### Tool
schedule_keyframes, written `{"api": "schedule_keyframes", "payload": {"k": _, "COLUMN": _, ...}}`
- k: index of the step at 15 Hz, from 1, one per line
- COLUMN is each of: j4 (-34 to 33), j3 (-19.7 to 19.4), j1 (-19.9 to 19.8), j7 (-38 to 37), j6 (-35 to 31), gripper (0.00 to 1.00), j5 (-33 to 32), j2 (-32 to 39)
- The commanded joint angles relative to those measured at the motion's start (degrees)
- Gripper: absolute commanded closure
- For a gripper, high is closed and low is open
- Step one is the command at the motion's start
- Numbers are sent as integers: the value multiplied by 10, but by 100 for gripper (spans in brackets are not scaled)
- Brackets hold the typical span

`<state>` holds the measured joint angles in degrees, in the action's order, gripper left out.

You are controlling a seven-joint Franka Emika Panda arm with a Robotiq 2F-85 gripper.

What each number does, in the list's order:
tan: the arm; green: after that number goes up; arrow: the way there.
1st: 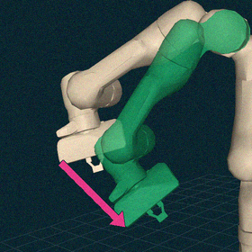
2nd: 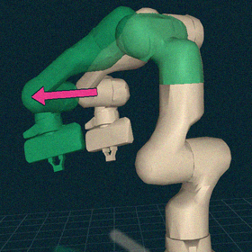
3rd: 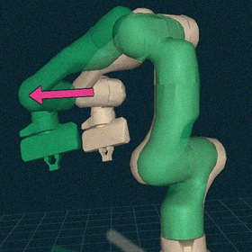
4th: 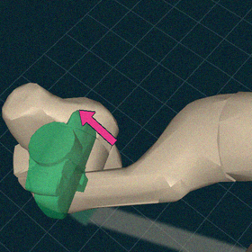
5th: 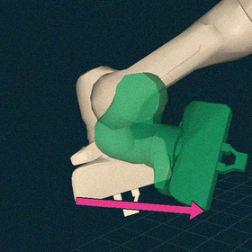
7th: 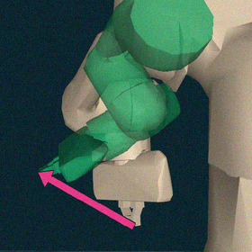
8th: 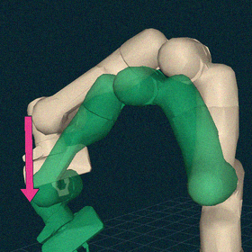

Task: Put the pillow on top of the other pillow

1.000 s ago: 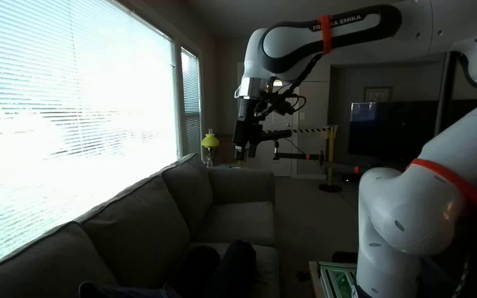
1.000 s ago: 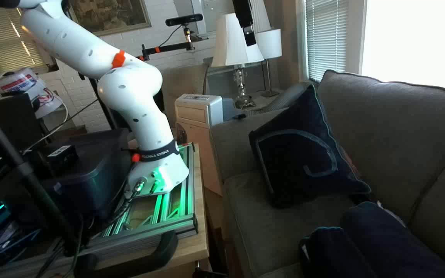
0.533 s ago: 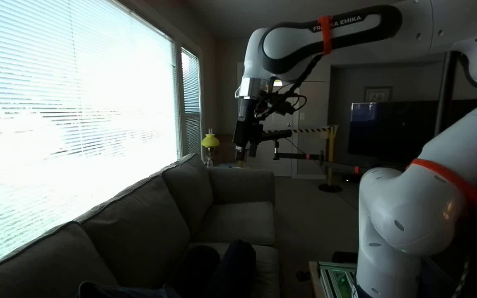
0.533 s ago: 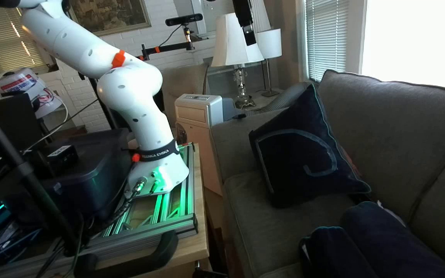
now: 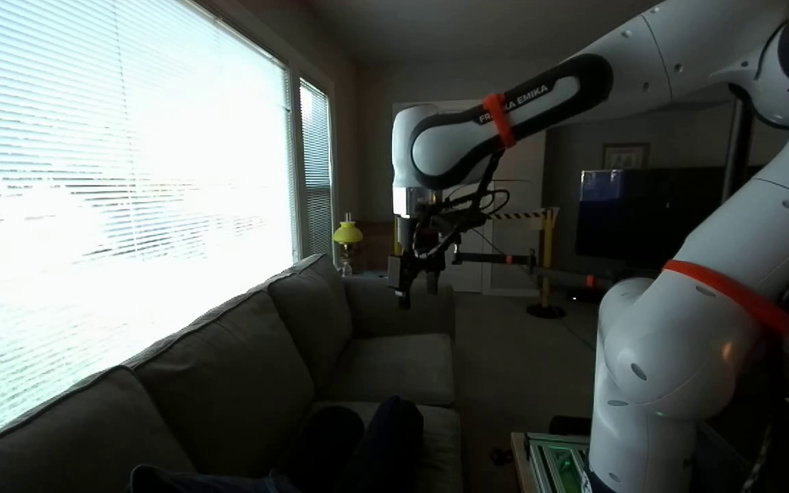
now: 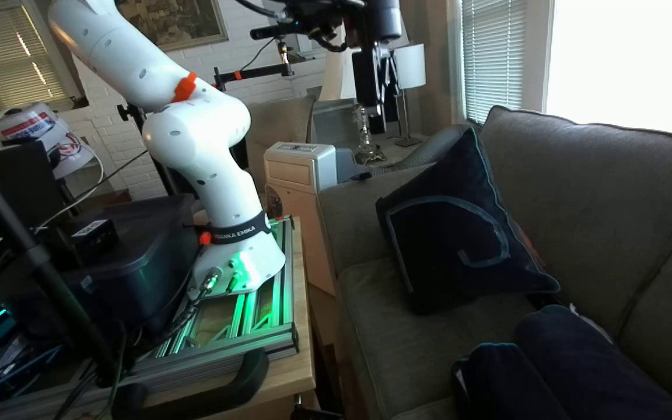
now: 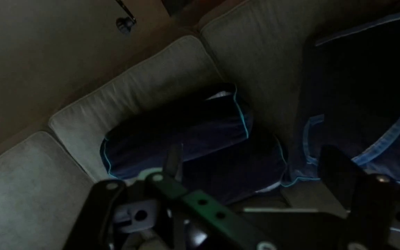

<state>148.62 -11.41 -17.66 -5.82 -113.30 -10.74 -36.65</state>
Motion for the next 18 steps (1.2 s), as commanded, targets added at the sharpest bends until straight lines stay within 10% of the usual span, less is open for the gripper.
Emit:
{"api": "schedule_keyframes", "payload": {"k": 1, "j4": 20, "j3": -40, "j1": 3, "j7": 30, "j6": -26, "gripper": 0, "j5": 35, "j2": 41}}
{"api": "schedule_keyframes", "payload": {"k": 7, "j4": 24, "j3": -80, "j1": 20, "j7": 192, "j6": -19, "gripper": 0, "j5": 67, "j2": 32}}
{"api": "schedule_keyframes", "payload": {"k": 13, "j4": 18, "j3": -70, "j1": 11, "j7": 183, "j6": -17, "gripper": 0, "j5": 60, "j2": 38}}
{"api": "schedule_keyframes", "payload": {"k": 18, "j4": 46, "j3": -23, "j1": -42, "j7": 43, "j6": -163, "gripper": 0, "j5": -41, "j2": 88}}
